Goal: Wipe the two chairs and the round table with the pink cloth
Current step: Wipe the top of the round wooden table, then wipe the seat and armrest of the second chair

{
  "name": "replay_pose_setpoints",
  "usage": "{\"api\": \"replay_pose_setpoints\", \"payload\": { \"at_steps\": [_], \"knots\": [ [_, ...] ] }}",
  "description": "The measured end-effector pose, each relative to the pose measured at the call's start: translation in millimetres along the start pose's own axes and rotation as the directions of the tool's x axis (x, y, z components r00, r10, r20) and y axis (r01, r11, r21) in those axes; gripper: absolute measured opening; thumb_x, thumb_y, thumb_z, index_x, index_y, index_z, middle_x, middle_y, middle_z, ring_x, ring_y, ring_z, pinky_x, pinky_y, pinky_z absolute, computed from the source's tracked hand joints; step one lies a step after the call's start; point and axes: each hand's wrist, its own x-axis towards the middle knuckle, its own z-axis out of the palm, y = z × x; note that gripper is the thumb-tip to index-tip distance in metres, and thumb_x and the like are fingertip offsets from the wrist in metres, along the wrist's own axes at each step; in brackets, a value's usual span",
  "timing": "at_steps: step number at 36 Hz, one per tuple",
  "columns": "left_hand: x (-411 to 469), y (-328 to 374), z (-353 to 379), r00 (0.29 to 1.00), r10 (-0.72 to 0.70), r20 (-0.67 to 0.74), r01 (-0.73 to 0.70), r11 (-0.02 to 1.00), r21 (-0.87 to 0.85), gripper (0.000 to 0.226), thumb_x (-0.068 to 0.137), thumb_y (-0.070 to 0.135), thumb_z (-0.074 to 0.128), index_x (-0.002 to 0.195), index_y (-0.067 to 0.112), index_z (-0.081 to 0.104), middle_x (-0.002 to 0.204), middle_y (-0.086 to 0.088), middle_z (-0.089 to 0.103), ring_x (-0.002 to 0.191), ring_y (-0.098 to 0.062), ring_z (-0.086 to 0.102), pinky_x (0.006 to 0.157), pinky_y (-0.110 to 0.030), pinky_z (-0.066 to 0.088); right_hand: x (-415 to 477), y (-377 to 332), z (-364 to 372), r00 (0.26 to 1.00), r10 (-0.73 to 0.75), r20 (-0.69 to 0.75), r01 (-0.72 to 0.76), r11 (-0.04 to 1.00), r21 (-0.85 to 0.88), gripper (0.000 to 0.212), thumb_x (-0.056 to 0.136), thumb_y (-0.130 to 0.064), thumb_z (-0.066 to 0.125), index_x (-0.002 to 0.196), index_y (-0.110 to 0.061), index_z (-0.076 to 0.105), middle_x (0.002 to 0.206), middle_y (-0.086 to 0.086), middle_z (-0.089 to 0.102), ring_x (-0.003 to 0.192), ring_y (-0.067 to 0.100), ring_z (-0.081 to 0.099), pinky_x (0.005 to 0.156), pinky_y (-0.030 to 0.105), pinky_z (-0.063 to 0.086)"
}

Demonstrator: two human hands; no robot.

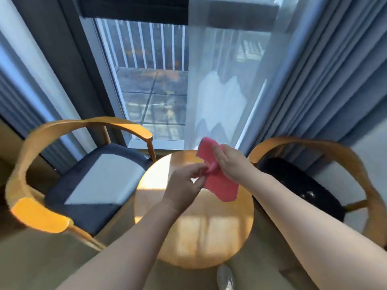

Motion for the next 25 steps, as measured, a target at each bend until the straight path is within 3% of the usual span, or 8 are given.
{"api": "replay_pose_setpoints", "payload": {
  "at_steps": [5,8,11,14,16,20,25],
  "knots": [
    [-22,29,-14,1.000,0.001,-0.017,-0.002,1.000,-0.026,0.014,0.081,0.010,0.065,0.092,0.014,0.073,0.079,0.021,0.065,0.073,0.002,0.061,0.072,-0.013,0.047,-57,4,-24,0.990,0.133,0.041,-0.131,0.990,-0.052,0.065,0.087,-0.077,0.029,0.114,-0.024,0.056,0.112,0.002,0.061,0.098,0.020,0.058,0.077,0.035,0.046],
    [-27,45,-20,0.998,0.038,0.043,-0.039,0.999,0.014,0.011,0.083,0.005,0.070,0.089,0.013,0.073,0.076,0.015,0.065,0.072,0.002,0.060,0.069,-0.009,0.043,-84,8,-40,0.985,0.137,0.101,-0.126,0.987,-0.103,0.073,0.072,-0.089,0.039,0.120,-0.035,0.053,0.115,-0.008,0.062,0.099,0.015,0.060,0.081,0.034,0.052],
    [-30,57,-20,0.993,0.070,0.099,-0.076,0.995,0.060,0.006,0.084,0.007,0.070,0.087,0.012,0.072,0.073,0.015,0.063,0.070,0.006,0.057,0.067,-0.006,0.040,-104,10,-52,0.970,0.121,0.211,-0.086,0.982,-0.167,0.049,0.073,-0.068,0.068,0.110,-0.039,0.054,0.102,-0.013,0.064,0.089,0.012,0.065,0.071,0.031,0.059],
    [-30,68,-17,0.983,0.123,0.133,-0.139,0.984,0.115,0.003,0.084,0.008,0.069,0.084,0.010,0.070,0.070,0.007,0.063,0.070,-0.006,0.056,0.063,-0.008,0.038,-116,13,-59,0.964,0.086,0.250,0.015,0.926,-0.378,0.037,0.078,-0.040,0.073,0.110,-0.035,0.056,0.095,-0.008,0.057,0.084,0.013,0.062,0.066,0.029,0.058],
    [-28,76,-12,0.972,0.155,0.174,-0.184,0.970,0.160,0.003,0.086,0.010,0.067,0.083,0.009,0.069,0.071,0.000,0.064,0.071,-0.011,0.053,0.063,-0.011,0.037,-120,17,-63,0.968,0.079,0.239,0.034,0.899,-0.437,0.034,0.080,-0.035,0.070,0.112,-0.033,0.059,0.095,-0.006,0.054,0.083,0.012,0.059,0.066,0.029,0.057],
    [-17,86,2,0.961,0.165,0.222,-0.218,0.947,0.237,0.008,0.088,0.016,0.065,0.086,0.011,0.070,0.076,-0.002,0.065,0.070,-0.014,0.053,0.064,-0.012,0.036,-129,33,-78,0.969,0.131,0.211,-0.022,0.892,-0.452,0.014,0.080,-0.032,0.069,0.093,-0.027,0.068,0.088,-0.005,0.066,0.079,0.013,0.065,0.069,0.031,0.058],
    [-7,101,40,0.951,0.152,0.268,-0.225,0.937,0.267,0.011,0.091,0.021,0.061,0.091,0.014,0.069,0.084,0.004,0.059,0.076,-0.013,0.052,0.066,-0.014,0.032,-145,74,-107,0.973,0.166,0.162,-0.103,0.934,-0.341,0.016,0.082,-0.029,0.072,0.098,-0.027,0.069,0.091,-0.008,0.068,0.084,0.009,0.064,0.077,0.031,0.058]
  ]
}}
